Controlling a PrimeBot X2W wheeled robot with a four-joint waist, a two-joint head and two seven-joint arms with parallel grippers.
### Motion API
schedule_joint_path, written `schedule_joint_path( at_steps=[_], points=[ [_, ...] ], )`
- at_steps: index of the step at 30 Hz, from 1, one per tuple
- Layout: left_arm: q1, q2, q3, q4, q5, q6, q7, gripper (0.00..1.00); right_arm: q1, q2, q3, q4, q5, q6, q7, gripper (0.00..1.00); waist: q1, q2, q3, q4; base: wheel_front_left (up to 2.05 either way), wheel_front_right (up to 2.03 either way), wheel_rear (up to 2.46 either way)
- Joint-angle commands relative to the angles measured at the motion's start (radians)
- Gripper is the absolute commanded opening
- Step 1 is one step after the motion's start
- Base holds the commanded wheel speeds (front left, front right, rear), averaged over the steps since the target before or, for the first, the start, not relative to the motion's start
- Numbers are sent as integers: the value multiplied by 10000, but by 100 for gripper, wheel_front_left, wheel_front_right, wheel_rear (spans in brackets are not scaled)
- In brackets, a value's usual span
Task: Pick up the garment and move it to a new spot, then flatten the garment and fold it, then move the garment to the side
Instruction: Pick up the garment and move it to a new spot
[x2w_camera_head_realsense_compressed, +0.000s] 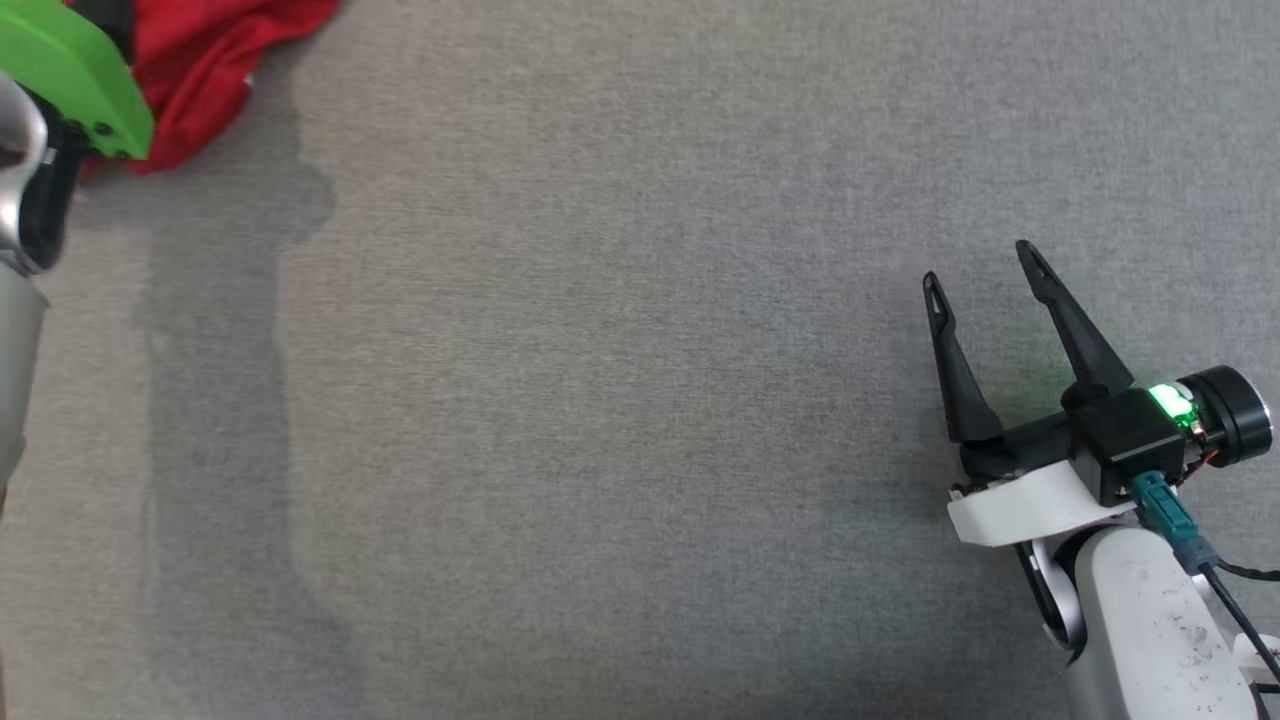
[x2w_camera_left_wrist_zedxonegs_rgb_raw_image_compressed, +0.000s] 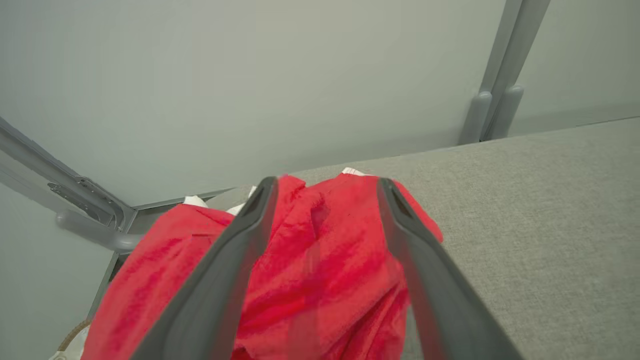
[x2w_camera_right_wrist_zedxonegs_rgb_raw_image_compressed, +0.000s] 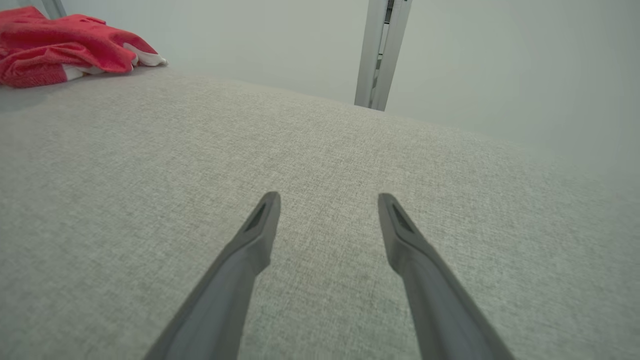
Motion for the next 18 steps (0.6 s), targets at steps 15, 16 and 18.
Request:
schedule_joint_path(
  at_steps=[15,16,18],
  points=[
    [-988,257,-2540,1860,-1335,-24,275,87,-129,-60,6,-267,-101,-11,-26,100,-2,-1,1157,-709,0,0,0],
    [-1033,230,-2531,2116,-1360,-24,233,46,-119,-61,16,-263,-83,-11,-26,100,-2,-1,1136,-725,0,0,0],
    [-1078,143,-2593,2418,-1411,-24,151,0,-107,-58,14,-250,-59,-11,-26,100,-2,-1,1086,-745,0,0,0]
  ],
)
